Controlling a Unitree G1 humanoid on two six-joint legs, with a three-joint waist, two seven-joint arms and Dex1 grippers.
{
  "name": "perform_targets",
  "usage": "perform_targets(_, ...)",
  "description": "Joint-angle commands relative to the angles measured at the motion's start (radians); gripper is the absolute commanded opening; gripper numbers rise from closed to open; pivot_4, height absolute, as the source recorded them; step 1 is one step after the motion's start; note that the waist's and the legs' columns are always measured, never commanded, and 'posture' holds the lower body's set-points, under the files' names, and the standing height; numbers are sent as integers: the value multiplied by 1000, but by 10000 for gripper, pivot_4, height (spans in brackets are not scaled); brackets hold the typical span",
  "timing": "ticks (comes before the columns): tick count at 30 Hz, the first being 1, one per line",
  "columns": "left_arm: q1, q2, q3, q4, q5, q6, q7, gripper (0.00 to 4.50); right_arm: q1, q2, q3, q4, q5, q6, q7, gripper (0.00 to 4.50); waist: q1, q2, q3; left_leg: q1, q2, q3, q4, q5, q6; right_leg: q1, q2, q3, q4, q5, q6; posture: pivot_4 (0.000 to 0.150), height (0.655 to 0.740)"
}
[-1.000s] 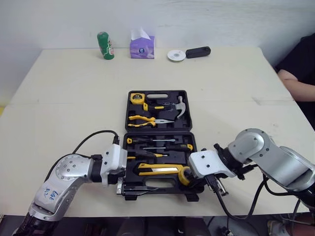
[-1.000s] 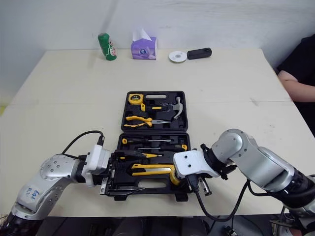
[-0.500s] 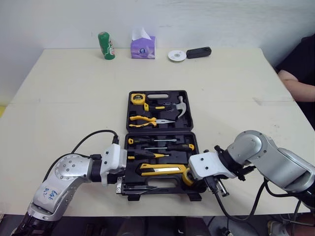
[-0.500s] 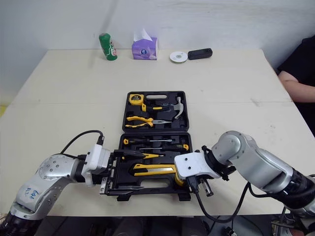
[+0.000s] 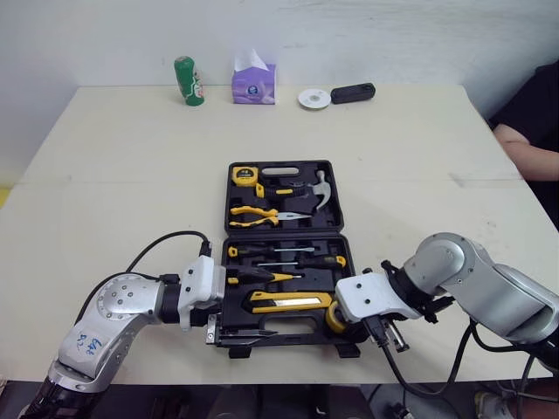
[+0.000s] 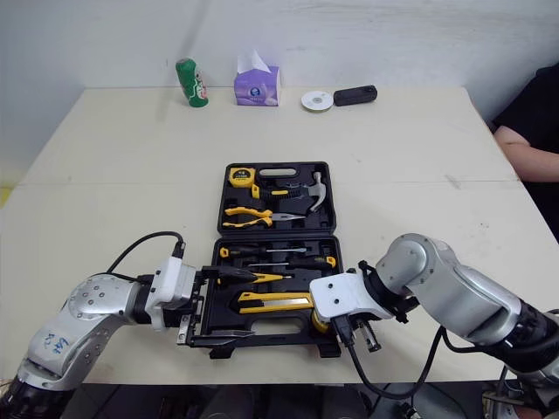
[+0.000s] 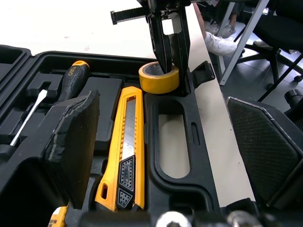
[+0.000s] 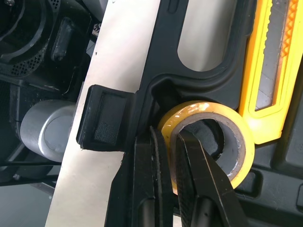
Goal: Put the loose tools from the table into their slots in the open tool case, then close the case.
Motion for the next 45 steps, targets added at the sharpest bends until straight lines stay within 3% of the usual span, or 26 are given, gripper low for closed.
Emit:
perform_targets(1, -5, 1, 3, -27, 0, -8, 3, 45000, 9, -11, 20, 13, -33, 10, 5, 253, 0, 0, 0, 0, 0, 0, 0, 0, 0, 0, 0, 0, 0, 0, 0, 1500, 7400)
perform_targets(3, -8, 0, 2, -25, 1, -8, 4, 45000, 9, -3, -3, -11, 13, 27, 22, 253, 0, 0, 0, 0, 0, 0, 0, 0, 0, 0, 0, 0, 0, 0, 0, 1500, 7400)
perform_targets(4, -9, 1, 1, -24, 2, -8, 3, 45000, 11, -2, -13, -20, 27, 20, 27, 9218, 0, 0, 0, 0, 0, 0, 0, 0, 0, 0, 0, 0, 0, 0, 0, 1500, 7400)
perform_targets(5, -11, 1, 1, -23, 1, -6, 4, 45000, 16, 7, -28, -24, 43, 13, 25, 11450, 0, 0, 0, 0, 0, 0, 0, 0, 0, 0, 0, 0, 0, 0, 0, 1500, 7400)
perform_targets(12, -23, -3, -2, -14, 1, -2, 3, 45000, 34, -4, -108, -11, 121, -14, 60, 44608, -2, 0, 0, -2, 0, 0, -1, 0, 0, -3, 0, 0, 0, 0, 0, 1500, 7400)
perform_targets(22, -19, -3, 3, -13, 8, -3, 12, 45000, 109, -40, -291, 78, 268, -45, 99, 44608, -1, 0, 0, -12, 0, 0, 7, 0, 0, -12, 0, 0, 6, 0, 0, 1500, 7400)
perform_targets(25, -16, 0, 8, -15, 5, 0, 16, 45000, 160, 111, -465, 148, 403, -127, 29, 44608, 0, -1, 0, -12, 0, 0, 7, 0, 0, -12, 0, 0, 6, 0, 0, 1500, 7400)
perform_targets(30, -8, 8, 23, -12, 0, -1, 12, 45000, 269, 128, -556, 147, 424, -210, 32, 44608, 2, -1, 1, -12, 0, 0, 7, 0, 0, -12, 0, 0, 6, 0, 0, 1500, 7400)
perform_targets(33, -4, 14, 32, 0, 0, -10, 2, 45000, 321, 170, -580, 159, 433, -272, 12, 36329, 1, -1, 1, -12, 0, 0, 8, 0, 0, -12, 0, 0, 6, 0, 1, 1500, 7400)
perform_targets(40, 1, 27, 53, 20, -1, -18, -19, 45000, 415, 237, -523, 162, 347, -444, -27, 2022, -1, -1, 1, -12, 0, 0, 8, 0, 0, -12, 0, 0, 7, 0, 1, 1500, 7400)
perform_targets(45, 7, 30, 66, 19, -2, -13, -22, 45000, 453, 308, -512, 192, 338, -514, -73, 665, -1, -1, 1, -12, 0, 0, 8, 0, 0, -12, 0, 0, 7, 0, 1, 1500, 7400)
